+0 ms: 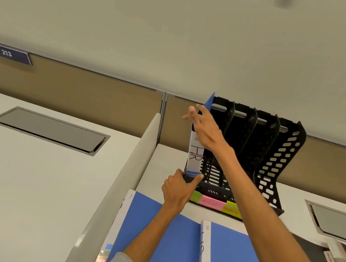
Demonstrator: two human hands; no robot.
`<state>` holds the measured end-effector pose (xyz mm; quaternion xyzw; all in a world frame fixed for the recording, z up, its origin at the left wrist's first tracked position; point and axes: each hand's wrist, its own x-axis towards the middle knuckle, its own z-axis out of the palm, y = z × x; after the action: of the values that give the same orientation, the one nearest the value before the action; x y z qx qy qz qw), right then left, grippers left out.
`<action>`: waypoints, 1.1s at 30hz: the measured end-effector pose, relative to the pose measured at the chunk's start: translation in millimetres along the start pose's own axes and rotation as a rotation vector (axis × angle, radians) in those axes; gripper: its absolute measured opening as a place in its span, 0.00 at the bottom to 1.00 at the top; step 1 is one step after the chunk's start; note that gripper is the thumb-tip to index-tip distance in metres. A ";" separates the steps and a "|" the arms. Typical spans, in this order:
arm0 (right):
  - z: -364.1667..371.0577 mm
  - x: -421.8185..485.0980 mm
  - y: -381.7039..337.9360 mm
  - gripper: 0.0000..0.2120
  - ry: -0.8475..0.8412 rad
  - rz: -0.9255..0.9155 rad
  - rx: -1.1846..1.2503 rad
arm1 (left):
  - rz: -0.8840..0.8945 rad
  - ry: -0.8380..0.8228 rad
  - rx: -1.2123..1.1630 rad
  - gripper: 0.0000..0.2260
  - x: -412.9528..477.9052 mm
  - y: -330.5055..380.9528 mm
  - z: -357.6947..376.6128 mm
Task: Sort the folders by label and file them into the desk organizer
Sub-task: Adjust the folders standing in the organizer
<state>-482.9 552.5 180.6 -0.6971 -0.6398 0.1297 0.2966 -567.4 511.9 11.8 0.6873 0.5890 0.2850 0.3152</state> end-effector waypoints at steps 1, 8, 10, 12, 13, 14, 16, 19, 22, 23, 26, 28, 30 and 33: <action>-1.8 2.5 -2.1 0.36 -0.015 0.006 -0.015 | 0.000 0.005 0.001 0.33 0.7 -0.4 -0.4; -7.9 2.3 1.3 0.34 -0.078 0.022 -0.070 | 0.021 -0.044 0.003 0.26 0.5 4.6 2.3; -9.9 2.3 -0.9 0.34 -0.086 0.033 -0.064 | 0.016 -0.063 0.028 0.26 -1.1 6.6 2.9; -13.2 0.0 -2.6 0.36 -0.081 0.030 0.003 | 0.004 -0.075 0.046 0.26 -2.7 8.8 2.9; -14.5 -2.2 -2.1 0.37 -0.074 0.021 0.041 | -0.002 -0.076 0.061 0.27 -3.1 9.6 2.7; -15.5 -4.7 -0.4 0.33 -0.069 -0.009 0.047 | -0.003 -0.077 0.078 0.27 -3.3 10.1 1.8; -17.2 -11.6 5.5 0.23 -0.038 -0.069 0.013 | 0.007 -0.086 0.118 0.28 -3.5 9.7 -1.8; -20.3 -25.7 10.9 0.23 0.044 -0.066 0.149 | 0.020 -0.108 0.154 0.30 -5.5 6.8 -7.6; -22.9 -41.5 13.0 0.24 0.122 0.001 0.338 | 0.029 -0.116 0.158 0.31 -14.5 6.3 -12.7; -23.7 -47.7 13.8 0.24 0.125 0.028 0.365 | 0.039 -0.113 0.172 0.31 -18.1 6.7 -14.2; -22.8 -68.9 23.0 0.25 0.114 0.090 0.383 | 0.076 -0.105 0.215 0.27 -31.3 7.9 -20.0; -22.5 -86.6 29.9 0.25 0.103 0.105 0.346 | 0.088 -0.113 0.207 0.25 -41.8 7.7 -23.8; -20.6 -105.7 38.1 0.25 0.097 0.131 0.257 | 0.101 -0.127 0.195 0.24 -54.1 6.3 -26.0; -12.9 -136.4 52.3 0.25 0.077 0.196 0.201 | 0.117 -0.133 0.190 0.23 -73.0 4.4 -28.4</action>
<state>-453.2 416.9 133.5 -0.7273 -0.5407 0.1948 0.3752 -596.8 441.9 31.8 0.7648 0.5500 0.1997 0.2697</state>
